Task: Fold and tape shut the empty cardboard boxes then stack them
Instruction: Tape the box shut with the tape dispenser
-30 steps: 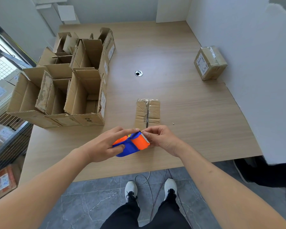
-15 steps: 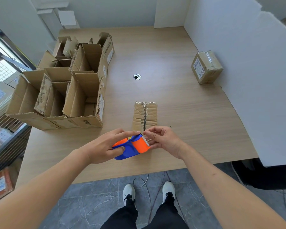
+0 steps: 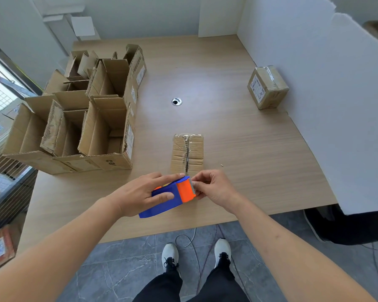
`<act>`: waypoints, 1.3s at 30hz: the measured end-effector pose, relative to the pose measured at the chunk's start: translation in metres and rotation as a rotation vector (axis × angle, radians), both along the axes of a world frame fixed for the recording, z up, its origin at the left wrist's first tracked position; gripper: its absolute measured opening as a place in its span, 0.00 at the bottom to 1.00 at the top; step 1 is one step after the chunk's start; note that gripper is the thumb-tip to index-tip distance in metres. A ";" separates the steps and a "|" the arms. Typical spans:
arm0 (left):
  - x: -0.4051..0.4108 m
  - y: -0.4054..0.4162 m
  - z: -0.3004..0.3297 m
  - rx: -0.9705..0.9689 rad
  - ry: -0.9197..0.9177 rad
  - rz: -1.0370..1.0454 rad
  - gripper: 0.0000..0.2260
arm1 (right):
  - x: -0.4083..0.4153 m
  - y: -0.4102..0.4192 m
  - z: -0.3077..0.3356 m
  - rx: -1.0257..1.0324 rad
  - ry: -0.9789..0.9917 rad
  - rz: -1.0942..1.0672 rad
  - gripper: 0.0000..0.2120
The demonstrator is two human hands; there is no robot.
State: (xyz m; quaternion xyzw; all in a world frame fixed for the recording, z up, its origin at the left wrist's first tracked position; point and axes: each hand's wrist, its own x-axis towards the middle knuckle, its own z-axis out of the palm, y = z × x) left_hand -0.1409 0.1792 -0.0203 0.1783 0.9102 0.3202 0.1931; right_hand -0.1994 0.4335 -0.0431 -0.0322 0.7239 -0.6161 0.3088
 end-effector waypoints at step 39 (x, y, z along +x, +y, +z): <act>-0.062 -0.067 -0.031 -0.385 -0.222 -0.087 0.24 | -0.012 0.025 -0.075 0.210 -0.080 -0.294 0.09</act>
